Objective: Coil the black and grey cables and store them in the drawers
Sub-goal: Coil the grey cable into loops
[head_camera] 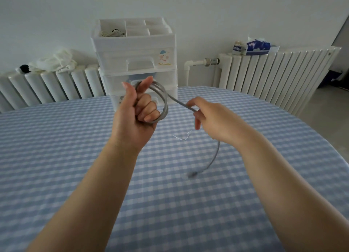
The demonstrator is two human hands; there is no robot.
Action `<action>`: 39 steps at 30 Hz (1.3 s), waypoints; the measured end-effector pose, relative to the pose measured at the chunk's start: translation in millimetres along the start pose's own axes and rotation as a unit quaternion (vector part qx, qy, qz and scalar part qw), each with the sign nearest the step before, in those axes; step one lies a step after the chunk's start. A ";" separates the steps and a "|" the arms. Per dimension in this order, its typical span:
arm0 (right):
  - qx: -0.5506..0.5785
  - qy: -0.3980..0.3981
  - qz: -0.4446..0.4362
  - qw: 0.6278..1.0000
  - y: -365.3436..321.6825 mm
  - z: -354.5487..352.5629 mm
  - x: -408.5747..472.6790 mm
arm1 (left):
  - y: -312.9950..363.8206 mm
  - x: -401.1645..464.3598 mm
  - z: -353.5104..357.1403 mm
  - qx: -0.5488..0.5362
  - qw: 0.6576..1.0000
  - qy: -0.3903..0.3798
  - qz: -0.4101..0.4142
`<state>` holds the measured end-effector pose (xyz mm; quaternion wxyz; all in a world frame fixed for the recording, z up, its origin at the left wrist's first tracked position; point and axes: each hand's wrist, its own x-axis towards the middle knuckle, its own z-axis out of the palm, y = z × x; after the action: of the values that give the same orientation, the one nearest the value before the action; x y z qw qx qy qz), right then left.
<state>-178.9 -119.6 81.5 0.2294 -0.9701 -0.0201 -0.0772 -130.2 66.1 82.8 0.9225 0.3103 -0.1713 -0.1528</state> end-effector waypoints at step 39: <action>0.120 -0.086 -0.086 0.985 3.8 37.2 7.2 | 15.9 16.2 -28.9 -0.026 0.988 0.151 0.023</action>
<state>-166.3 -106.3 48.1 0.3340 -0.9333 -0.1318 -0.0099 -101.1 87.0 74.7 0.9487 0.3020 -0.0332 -0.0876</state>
